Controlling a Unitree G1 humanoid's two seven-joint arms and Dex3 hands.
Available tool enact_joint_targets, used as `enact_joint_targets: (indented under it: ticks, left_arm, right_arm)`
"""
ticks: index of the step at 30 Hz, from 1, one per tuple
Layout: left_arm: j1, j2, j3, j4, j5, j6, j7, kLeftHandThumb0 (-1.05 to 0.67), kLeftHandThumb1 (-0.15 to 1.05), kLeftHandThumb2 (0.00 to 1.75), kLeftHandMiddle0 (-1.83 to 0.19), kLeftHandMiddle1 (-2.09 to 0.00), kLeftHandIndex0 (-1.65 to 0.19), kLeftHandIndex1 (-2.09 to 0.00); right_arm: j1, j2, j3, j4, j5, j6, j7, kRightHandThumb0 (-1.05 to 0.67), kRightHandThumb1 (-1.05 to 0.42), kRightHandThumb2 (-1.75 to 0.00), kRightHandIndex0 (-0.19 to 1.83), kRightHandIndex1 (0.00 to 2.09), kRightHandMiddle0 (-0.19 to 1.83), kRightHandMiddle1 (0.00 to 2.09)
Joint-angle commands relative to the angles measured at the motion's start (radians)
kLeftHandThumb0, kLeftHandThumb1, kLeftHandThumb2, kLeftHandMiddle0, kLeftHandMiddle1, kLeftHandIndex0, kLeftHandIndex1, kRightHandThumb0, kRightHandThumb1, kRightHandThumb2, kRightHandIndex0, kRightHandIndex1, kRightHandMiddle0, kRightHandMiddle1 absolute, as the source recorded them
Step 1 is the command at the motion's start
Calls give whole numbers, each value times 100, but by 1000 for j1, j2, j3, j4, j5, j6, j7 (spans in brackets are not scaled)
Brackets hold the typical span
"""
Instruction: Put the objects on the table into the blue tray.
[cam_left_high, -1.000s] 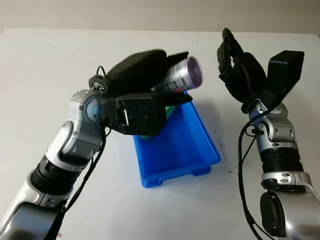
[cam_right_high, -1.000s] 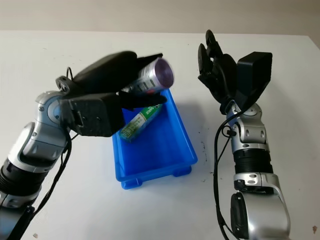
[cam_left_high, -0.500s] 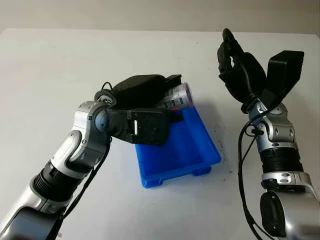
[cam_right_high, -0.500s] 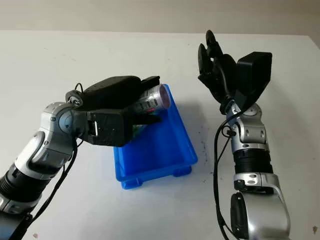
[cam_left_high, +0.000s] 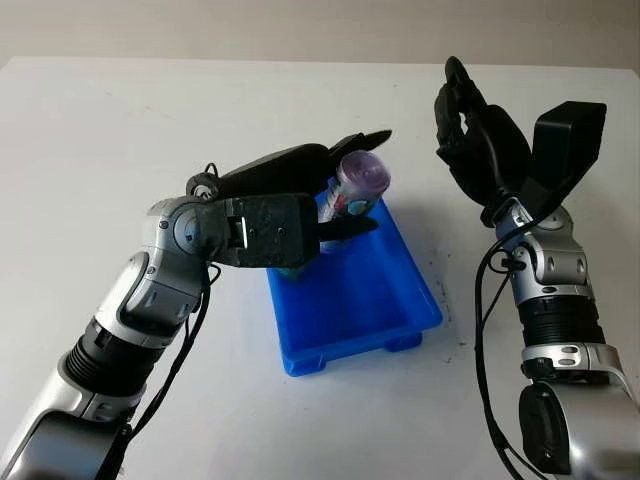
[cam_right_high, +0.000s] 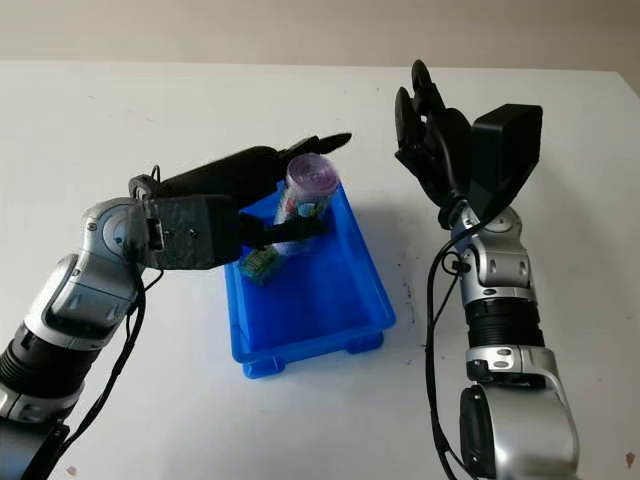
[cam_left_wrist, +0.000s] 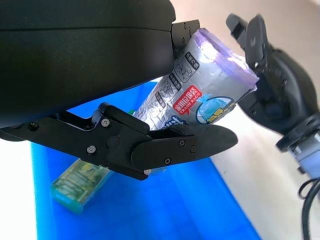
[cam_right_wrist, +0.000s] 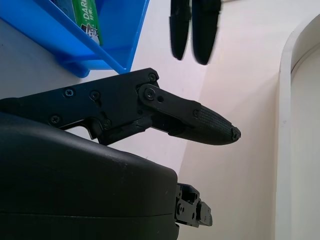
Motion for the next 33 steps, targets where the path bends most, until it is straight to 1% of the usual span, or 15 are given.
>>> enact_joint_targets:
  ticks: [1, 6, 14, 17, 20, 22, 23, 24, 25, 27, 28, 31, 33]
  left_arm:
    - [-9, -15, 28, -16, -23, 1, 18, -80, 105, 63, 19, 0, 19, 0]
    - [-18, -15, 50, -9, -49, -10, 45, -82, 105, 63, 19, 0, 19, 0]
    - [-39, -11, 92, -9, -83, 14, 73, -85, 105, 70, 19, 0, 19, 0]
    - [-39, -24, 117, -9, -94, 6, 116, -86, 105, 71, 19, 0, 19, 0]
    - [-44, -36, 154, 24, -104, -30, 187, -87, 105, 74, 19, 0, 19, 0]
    - [-44, -52, 185, 49, -116, -37, 239, -86, 105, 76, 19, 0, 19, 0]
    - [-42, -60, 199, 65, -124, -58, 267, -84, 105, 78, 19, 0, 19, 0]
    - [-39, -74, 223, 87, -151, -88, 291, -83, 105, 79, 19, 0, 19, 0]
    - [-36, -90, 251, 102, -186, -86, 308, -82, 105, 80, 19, 0, 19, 0]
    - [-22, -110, 308, 134, -223, -80, 365, -92, 105, 81, 19, 0, 19, 0]
    - [-11, -123, 347, 149, -252, -84, 397, -94, 105, 87, 19, 0, 19, 0]
    - [24, -146, 431, 195, -303, -130, 491, -93, 105, 79, 19, 0, 19, 0]
    - [53, -144, 462, 233, -320, -155, 525, -96, 105, 68, 16, -2, 17, -2]
  right_arm:
    - [3, 4, 1, -1, 0, -17, 2, -60, -105, -74, -19, 0, -19, 0]
    - [1, 7, -2, 2, 1, -13, -5, -59, -105, -72, -19, 0, -19, 0]
    - [-1, 3, 1, 1, -3, -9, -8, -59, -105, -71, -19, 0, -19, 0]
    - [-2, 3, 1, 0, -4, -7, -10, -59, -105, -70, -19, 0, -19, 0]
    - [-4, 7, -2, 2, -1, -6, -11, -59, -105, -70, -19, 0, -19, 0]
    - [-5, 7, 1, 5, -3, -13, -8, -60, -105, -70, -19, 0, -19, 0]
    - [-4, 7, 3, 1, -5, -12, -9, -60, -105, -71, -19, 0, -19, 0]
    - [-4, 6, 4, 0, -4, -12, -5, -60, -105, -71, -19, 0, -19, 0]
    - [-3, 7, 2, -2, 0, -9, -3, -60, -105, -72, -19, 0, -19, 0]
    - [-2, 10, -2, -4, 7, -7, 0, -61, -105, -73, -19, 0, -19, 0]
    - [-2, 12, -6, 0, 12, -14, 2, -63, -105, -74, -19, 0, -19, 0]
    - [-4, 16, -13, 8, 22, -19, 6, -65, -105, -75, -19, 0, -19, 0]
    - [-2, 20, -13, 13, 20, -34, 0, -65, -105, -75, -19, 0, -19, 0]
